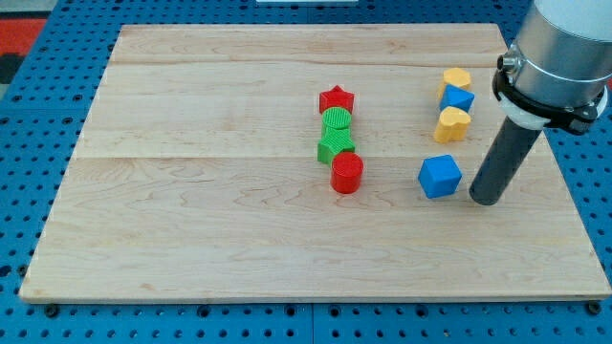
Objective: Move the blue cube towards the center
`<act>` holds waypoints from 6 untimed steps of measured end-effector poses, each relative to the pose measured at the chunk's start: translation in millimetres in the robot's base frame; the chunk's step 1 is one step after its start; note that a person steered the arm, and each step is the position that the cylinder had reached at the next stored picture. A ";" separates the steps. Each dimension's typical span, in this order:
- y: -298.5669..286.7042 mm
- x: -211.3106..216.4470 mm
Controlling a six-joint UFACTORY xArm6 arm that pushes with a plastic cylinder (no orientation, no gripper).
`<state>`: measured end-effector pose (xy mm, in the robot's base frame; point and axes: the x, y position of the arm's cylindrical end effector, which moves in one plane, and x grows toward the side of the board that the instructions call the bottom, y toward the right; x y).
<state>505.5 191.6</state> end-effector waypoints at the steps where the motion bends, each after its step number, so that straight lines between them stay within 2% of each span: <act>1: -16.3 -0.6; 4: -40.8 -22.4; 6: -6.7 -28.8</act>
